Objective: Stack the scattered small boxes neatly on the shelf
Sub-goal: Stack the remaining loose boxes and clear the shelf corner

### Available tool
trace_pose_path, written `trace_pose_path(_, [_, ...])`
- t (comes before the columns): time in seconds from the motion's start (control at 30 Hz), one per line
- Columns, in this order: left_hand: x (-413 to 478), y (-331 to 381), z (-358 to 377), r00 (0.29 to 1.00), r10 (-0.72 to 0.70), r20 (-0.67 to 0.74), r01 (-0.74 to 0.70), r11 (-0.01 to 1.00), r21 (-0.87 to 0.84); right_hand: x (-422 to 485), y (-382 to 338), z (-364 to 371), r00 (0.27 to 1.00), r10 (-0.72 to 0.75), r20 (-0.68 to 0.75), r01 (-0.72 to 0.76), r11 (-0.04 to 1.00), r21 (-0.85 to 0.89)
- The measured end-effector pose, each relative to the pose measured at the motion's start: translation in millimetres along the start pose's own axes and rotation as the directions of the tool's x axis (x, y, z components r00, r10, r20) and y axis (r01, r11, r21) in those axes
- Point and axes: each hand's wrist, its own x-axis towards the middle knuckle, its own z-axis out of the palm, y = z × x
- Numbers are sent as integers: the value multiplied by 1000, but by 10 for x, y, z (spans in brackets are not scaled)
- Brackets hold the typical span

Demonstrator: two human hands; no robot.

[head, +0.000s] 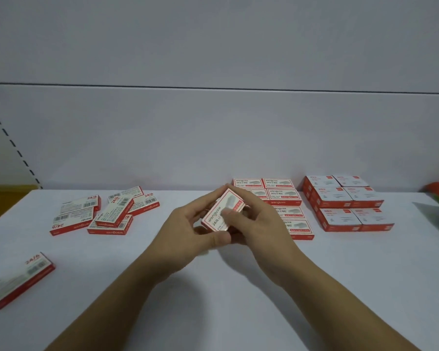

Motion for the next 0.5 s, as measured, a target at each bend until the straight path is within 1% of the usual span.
trace_pose_path(0.03, [2,-2,11,1000,7,-24,-7,1000,15,7,-4,-10,1000,10,-21,-9,999,40])
trace_pose_path(0.1, [14,4,31,991,52,-121,-44,997,65,13,-24,-23,998,37,-42,-32,992,119])
trace_pose_path(0.13, [22,8,31,981,74,-177,-62,995,76,15,-33,-25,998,43,-54,-36,992,122])
trace_pose_path(0.2, [38,12,9,957,89,-274,-70,994,81,27,-35,-37,993,41,-108,-35,998,61])
trace_pose_path(0.27, [39,19,-24,936,91,-339,-54,992,116,48,-29,-66,985,27,-169,-32,999,-26])
trace_pose_path(0.33, [37,25,-33,926,96,-366,-40,987,158,57,-22,-90,984,8,-180,-21,997,-71])
trace_pose_path(0.47, [24,42,-2,920,119,-372,-46,979,200,49,-35,-91,987,-38,-154,27,997,-73])
trace_pose_path(0.5, [25,41,-2,919,130,-372,-53,976,212,49,-32,-94,988,-53,-148,37,994,-105])
